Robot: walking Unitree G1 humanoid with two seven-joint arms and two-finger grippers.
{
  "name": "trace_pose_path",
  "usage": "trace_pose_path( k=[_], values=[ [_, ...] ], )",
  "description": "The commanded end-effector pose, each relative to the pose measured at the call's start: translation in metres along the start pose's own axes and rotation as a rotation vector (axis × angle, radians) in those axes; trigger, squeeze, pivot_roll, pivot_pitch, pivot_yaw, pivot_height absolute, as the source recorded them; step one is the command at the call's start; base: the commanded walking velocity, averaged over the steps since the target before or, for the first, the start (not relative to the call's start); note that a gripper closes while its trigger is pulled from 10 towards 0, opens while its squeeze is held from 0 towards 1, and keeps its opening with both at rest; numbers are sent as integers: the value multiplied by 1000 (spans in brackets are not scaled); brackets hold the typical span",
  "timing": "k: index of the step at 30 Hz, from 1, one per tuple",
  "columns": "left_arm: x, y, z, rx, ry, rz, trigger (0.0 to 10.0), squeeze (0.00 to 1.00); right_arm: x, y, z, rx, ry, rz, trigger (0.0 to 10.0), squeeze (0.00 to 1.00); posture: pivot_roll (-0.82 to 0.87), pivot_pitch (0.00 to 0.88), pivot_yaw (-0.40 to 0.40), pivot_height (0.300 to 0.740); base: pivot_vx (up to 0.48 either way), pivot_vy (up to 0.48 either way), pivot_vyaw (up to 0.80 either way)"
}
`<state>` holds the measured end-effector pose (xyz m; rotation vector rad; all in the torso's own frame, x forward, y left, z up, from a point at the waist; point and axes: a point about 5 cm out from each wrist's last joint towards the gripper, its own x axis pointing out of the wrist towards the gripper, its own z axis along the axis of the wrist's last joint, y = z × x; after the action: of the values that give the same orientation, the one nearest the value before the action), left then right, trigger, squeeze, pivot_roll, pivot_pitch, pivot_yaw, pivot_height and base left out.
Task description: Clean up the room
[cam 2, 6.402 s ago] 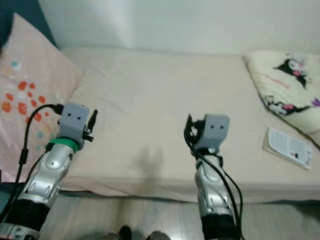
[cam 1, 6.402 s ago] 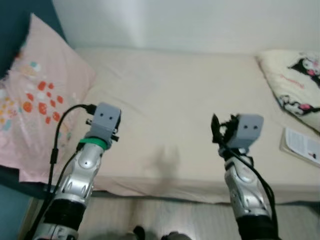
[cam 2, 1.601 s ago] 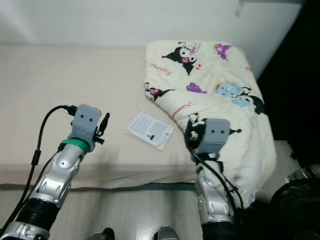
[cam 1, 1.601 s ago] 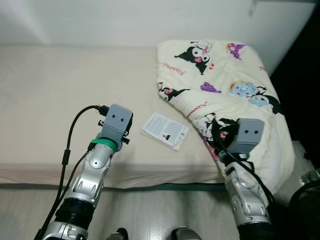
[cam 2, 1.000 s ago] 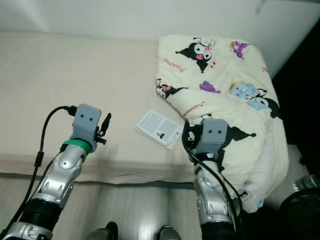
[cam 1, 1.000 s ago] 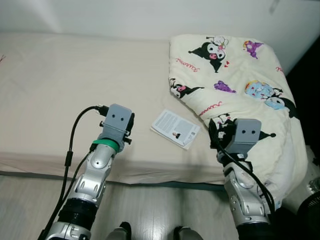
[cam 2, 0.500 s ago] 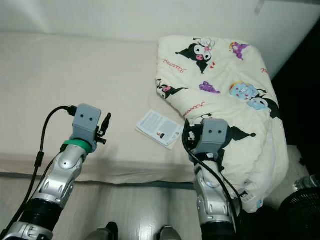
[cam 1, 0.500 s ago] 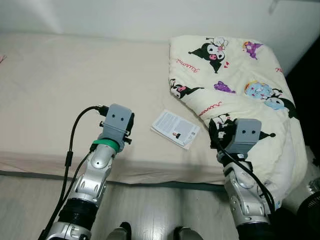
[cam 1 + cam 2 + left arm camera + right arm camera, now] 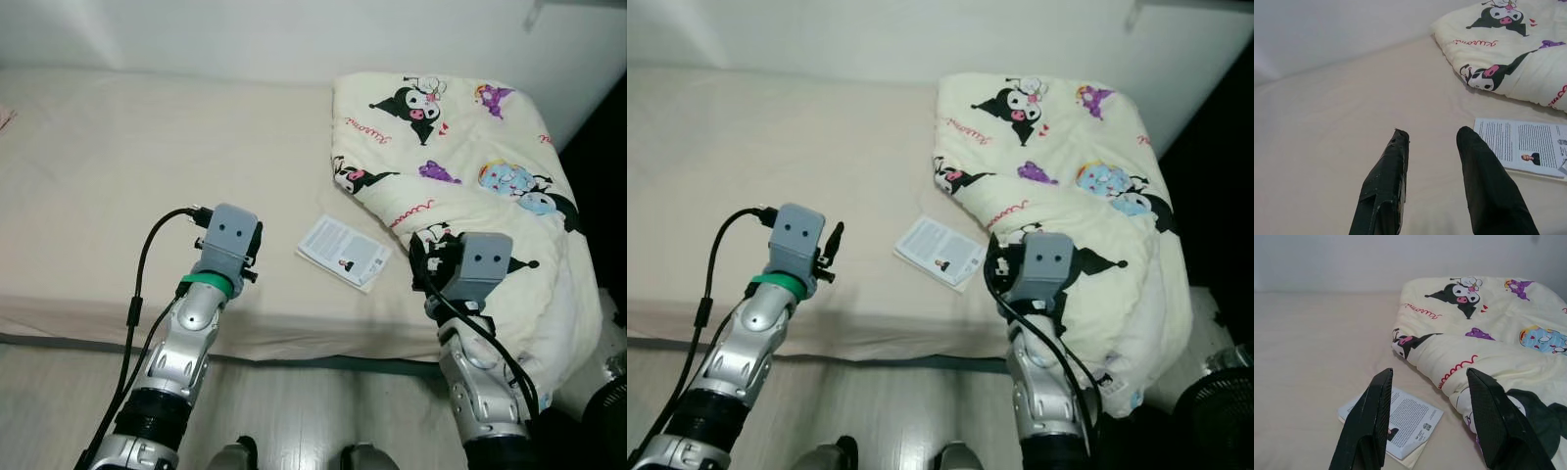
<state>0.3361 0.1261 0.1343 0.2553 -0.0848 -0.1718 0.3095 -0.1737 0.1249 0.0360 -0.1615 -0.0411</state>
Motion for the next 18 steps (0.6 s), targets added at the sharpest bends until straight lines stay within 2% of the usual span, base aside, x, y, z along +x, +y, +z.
trace_pose_path(
  k=[1, 18],
  values=[
    [-3, -1, -7, 1, 27, 2, 10000, 0, -3, -4, -4, 0, 15, -15, 10000, 0, -125, 107, 65, 652, 0, 0, 0],
    [-3, 1, -6, 7, 26, -4, 10000, 0, -2, -2, -4, 4, 14, -17, 10000, 0, -122, 102, 73, 602, 0, 0, 0]
  ],
)
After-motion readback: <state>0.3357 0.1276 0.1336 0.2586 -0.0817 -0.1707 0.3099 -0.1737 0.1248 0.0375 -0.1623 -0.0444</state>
